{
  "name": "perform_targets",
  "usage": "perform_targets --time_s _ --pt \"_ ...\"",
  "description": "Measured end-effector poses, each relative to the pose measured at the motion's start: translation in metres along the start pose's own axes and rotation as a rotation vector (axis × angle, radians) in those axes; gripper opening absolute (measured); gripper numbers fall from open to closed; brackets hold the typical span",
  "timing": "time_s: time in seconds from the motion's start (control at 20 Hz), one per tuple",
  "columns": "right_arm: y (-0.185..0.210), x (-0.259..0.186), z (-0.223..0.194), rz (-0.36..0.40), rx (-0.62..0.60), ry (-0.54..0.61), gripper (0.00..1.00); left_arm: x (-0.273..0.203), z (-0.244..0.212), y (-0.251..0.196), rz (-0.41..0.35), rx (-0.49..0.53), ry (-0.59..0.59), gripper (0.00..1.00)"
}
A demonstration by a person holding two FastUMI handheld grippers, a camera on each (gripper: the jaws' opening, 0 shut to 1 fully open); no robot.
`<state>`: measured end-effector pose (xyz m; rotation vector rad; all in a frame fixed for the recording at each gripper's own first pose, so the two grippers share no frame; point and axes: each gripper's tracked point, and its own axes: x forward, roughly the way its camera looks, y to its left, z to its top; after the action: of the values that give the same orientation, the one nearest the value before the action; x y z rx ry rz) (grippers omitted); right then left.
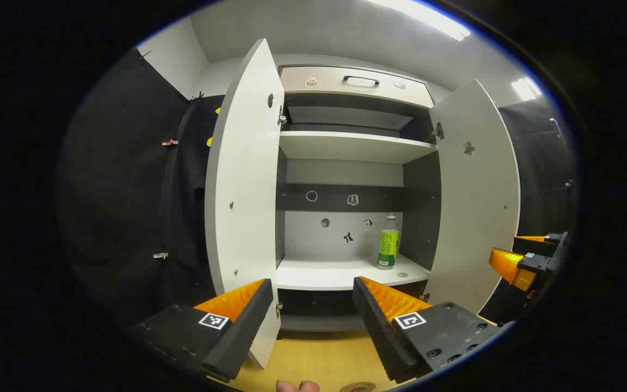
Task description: Grasp the bottle in the cabinet with the left hand and place it on the coaster, then close the right door with the right hand and the left door with the left hand.
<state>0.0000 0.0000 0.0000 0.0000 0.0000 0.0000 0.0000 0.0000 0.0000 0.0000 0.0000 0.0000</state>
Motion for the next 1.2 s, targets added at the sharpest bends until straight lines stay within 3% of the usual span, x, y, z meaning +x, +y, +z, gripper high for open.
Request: perform_targets --time_s 0.9,1.2 --pt "-0.008 -0.003 0.002 0.0 0.018 0.005 0.97 0.003 0.003 -0.014 -0.015 0.019 -0.005 0.95" --pt "-0.021 -0.013 0.009 0.005 0.034 0.003 0.97 0.032 0.003 -0.054 -0.076 0.011 -0.005 0.95"
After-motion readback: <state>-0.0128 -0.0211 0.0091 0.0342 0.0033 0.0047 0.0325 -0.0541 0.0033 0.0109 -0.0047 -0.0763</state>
